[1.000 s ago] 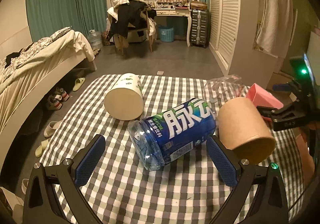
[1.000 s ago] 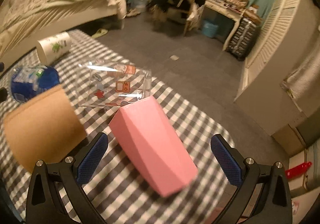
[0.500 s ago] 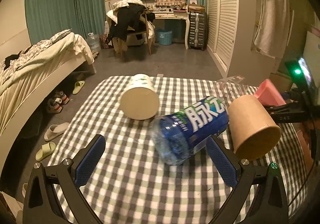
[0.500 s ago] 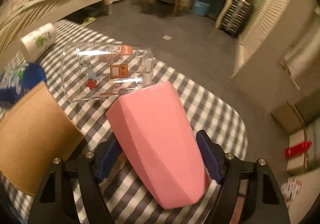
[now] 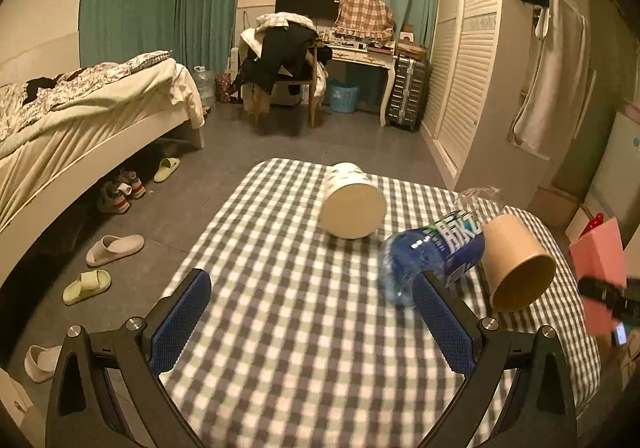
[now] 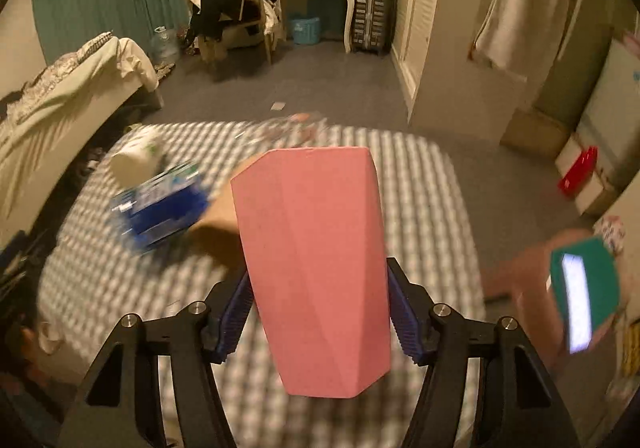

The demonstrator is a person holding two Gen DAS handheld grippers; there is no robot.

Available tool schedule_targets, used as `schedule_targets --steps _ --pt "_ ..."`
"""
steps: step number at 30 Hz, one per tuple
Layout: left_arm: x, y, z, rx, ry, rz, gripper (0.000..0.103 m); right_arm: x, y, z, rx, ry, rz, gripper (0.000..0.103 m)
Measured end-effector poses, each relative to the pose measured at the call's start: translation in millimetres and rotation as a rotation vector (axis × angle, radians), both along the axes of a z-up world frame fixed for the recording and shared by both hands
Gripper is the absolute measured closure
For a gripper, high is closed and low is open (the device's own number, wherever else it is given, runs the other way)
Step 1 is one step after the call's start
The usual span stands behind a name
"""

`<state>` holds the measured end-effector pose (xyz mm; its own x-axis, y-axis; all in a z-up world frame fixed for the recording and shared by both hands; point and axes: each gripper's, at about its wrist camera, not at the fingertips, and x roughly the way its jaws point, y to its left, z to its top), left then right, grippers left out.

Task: Flip cup upside down
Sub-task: 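Lift the pink cup off the table with the right gripper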

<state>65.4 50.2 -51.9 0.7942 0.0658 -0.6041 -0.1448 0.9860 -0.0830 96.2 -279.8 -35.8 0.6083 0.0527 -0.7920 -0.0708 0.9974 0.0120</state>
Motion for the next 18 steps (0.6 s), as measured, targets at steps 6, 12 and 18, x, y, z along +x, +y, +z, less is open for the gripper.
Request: schedule_targets --steps 6,12,18 --pt "-13 24 -4 0.017 -0.006 0.034 0.0 -21 59 -27 0.093 0.082 -0.013 0.041" --pt "-20 44 -15 -0.013 0.01 0.059 0.0 -15 89 -56 0.164 0.162 -0.059 0.041" --pt "-23 46 -23 -0.003 0.027 0.045 0.0 -12 105 -71 0.131 0.178 -0.061 0.042"
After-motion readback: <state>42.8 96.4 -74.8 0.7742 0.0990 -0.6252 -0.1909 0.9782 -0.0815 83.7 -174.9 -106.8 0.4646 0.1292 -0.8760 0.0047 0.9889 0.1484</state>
